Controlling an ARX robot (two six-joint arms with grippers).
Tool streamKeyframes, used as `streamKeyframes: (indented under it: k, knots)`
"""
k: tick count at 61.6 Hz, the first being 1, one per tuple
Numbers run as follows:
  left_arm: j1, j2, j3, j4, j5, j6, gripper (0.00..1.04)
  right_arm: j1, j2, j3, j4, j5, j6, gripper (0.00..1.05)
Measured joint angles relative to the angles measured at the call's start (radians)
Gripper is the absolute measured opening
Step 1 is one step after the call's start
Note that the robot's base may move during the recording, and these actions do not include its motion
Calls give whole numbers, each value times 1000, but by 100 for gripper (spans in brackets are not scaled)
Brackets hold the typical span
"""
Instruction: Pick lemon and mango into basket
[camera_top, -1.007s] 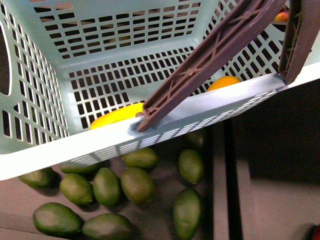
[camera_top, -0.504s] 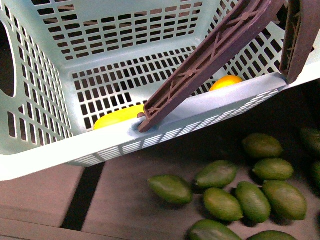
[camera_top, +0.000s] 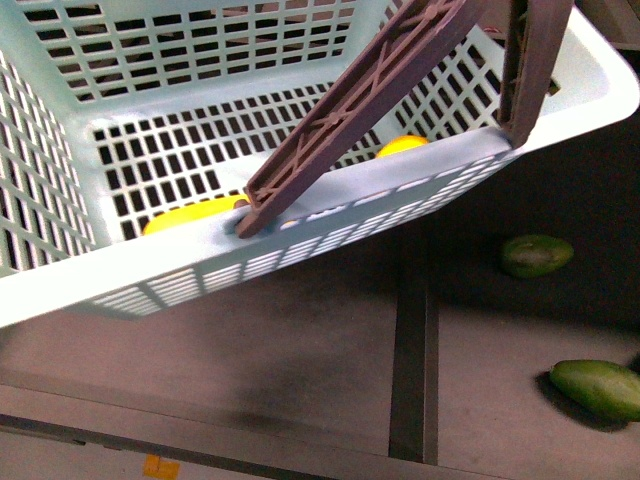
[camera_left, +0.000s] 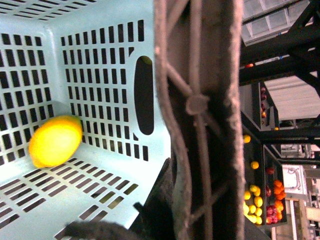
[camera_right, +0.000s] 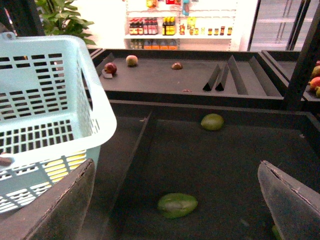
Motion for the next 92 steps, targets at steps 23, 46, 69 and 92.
streamKeyframes:
  k: [23, 46, 69, 92]
  knots:
    - [-30, 153, 109, 69, -390, 35, 5, 0, 0, 0, 0, 4, 0, 96]
    - [117, 620, 484, 111, -470, -330, 5, 0, 0, 0, 0, 4, 0, 96]
    - [160, 764, 534, 112, -543, -551, 5, 0, 0, 0, 0, 4, 0, 96]
    - [168, 763, 494, 125, -548, -604, 8, 0, 0, 0, 0, 4, 0, 96]
